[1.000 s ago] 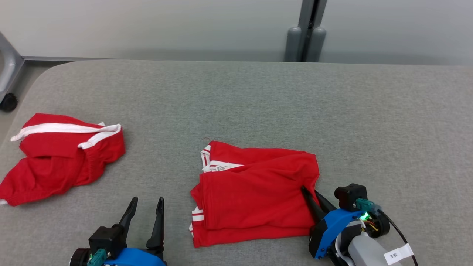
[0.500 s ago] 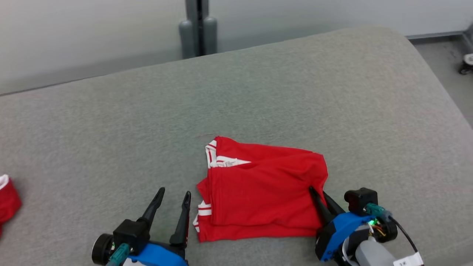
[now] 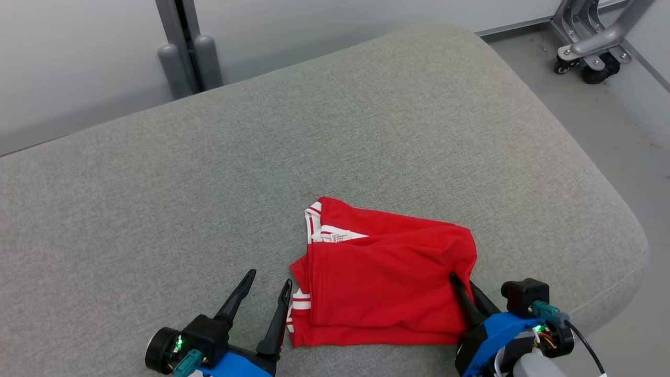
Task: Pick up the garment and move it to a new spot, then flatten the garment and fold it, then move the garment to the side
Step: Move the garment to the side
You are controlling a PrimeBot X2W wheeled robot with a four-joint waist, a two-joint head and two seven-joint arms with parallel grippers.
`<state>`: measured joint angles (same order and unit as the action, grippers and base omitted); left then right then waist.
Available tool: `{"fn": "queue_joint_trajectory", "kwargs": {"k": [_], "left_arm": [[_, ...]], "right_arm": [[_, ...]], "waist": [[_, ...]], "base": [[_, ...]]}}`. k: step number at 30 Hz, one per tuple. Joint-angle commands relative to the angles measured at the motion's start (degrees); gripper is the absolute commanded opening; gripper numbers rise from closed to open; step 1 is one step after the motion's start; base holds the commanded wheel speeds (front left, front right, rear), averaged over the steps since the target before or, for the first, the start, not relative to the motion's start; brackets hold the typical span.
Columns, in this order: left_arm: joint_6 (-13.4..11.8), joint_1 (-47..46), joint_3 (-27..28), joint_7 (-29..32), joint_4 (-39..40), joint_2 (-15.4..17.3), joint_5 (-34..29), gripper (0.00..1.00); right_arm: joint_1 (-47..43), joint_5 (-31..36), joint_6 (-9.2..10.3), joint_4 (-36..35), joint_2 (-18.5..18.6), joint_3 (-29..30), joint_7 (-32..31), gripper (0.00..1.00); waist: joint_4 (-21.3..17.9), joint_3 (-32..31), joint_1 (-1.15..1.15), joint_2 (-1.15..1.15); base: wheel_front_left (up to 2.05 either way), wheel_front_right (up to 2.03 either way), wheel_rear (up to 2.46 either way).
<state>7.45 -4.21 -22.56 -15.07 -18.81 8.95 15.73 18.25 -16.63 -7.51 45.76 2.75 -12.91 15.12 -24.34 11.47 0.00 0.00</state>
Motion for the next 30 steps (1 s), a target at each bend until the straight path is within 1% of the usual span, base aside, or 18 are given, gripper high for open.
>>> {"fn": "queue_joint_trajectory", "kwargs": {"k": [1, 3, 6, 9, 12, 15, 17, 21, 23, 25, 27, 30], "left_arm": [[0.07, -0.78, 0.01, -0.13, 0.13, 0.5, 0.04, 1.0], [0.07, -1.26, -0.84, -0.13, 0.32, 0.92, 0.22, 1.0], [0.07, -1.78, -2.41, -0.13, 0.63, 1.92, 0.69, 1.0], [0.07, -2.85, -3.2, -0.13, 1.5, 3.19, 1.26, 1.0], [0.07, -3.83, -3.74, -0.13, 2.53, 4.48, 1.51, 1.0], [0.07, -4.68, -3.82, -0.13, 3.45, 5.71, 1.87, 1.0], [0.07, -5.13, -4.08, -0.13, 3.87, 6.62, 2.02, 1.0], [0.0, -6.41, -4.36, -0.12, 4.34, 7.84, 2.4, 1.0], [-0.01, -6.78, -4.3, -0.09, 4.55, 8.13, 2.71, 1.0], [-0.03, -6.96, -4.26, -0.01, 4.56, 8.58, 2.97, 1.0], [-0.04, -7.12, -4.15, 0.02, 4.46, 8.83, 3.0, 1.0], [-0.05, -6.87, -3.52, 0.03, 4.26, 9.05, 3.3, 1.0]], "right_arm": [[-0.04, 0.0, 0.04, -0.22, 0.28, 0.33, 0.01, 0.0], [1.2, 0.08, 0.04, -0.16, 0.25, 0.38, 0.02, 0.0], [4.56, 2.0, 0.03, 0.26, 0.22, 0.94, 0.02, 0.0], [8.93, 6.23, 0.04, 1.78, 0.25, 3.18, 0.02, 0.0], [14.42, 12.4, 0.03, 3.51, 0.28, 7.7, -0.39, 0.0], [19.02, 19.99, 0.04, 4.2, 0.29, 14.75, -2.1, 0.0], [21.27, 25.67, 0.04, 3.61, 0.34, 21.25, -3.99, 0.0], [23.47, 39.87, 0.06, -2.3, 0.85, 35.15, -9.15, 0.0], [23.68, 45.23, 0.05, -5.97, 0.69, 41.34, -11.21, 0.0], [23.95, 49.37, 0.04, -9.3, 0.57, 46.22, -12.63, 0.0], [24.44, 51.68, 0.05, -12.09, 0.53, 50.17, -13.58, 0.0], [24.74, 53.38, 0.05, -15.02, 0.4, 53.79, -14.42, 0.0]], "waist": [[0.19, 0.29, 0.0, 0.0], [0.62, 0.95, 0.0, 0.0], [1.78, 2.35, 0.0, 0.0], [3.69, 4.19, 0.0, 0.0], [5.7, 6.36, 0.0, 0.0], [7.46, 8.4, 0.0, 0.0], [8.67, 9.7, 0.0, 0.0], [11.32, 11.74, 0.0, 0.0], [12.43, 12.49, 0.0, 0.0], [13.24, 13.01, 0.0, 0.0], [13.79, 13.38, 0.0, 0.0], [14.22, 13.74, 0.0, 0.0]], "base": [[0.0, 0.0, 0.0], [0.0, 0.0, 0.0], [0.0, 0.0, 0.0], [0.0, 0.0, 0.0], [0.0, 0.0, 0.0], [0.0, 0.0, 0.0], [0.0, 0.0, 0.0], [0.0, 0.0, 0.0], [0.0, 0.0, 0.0], [0.0, 0.0, 0.0], [0.0, 0.0, 0.0], [0.0, 0.0, 0.0]]}}
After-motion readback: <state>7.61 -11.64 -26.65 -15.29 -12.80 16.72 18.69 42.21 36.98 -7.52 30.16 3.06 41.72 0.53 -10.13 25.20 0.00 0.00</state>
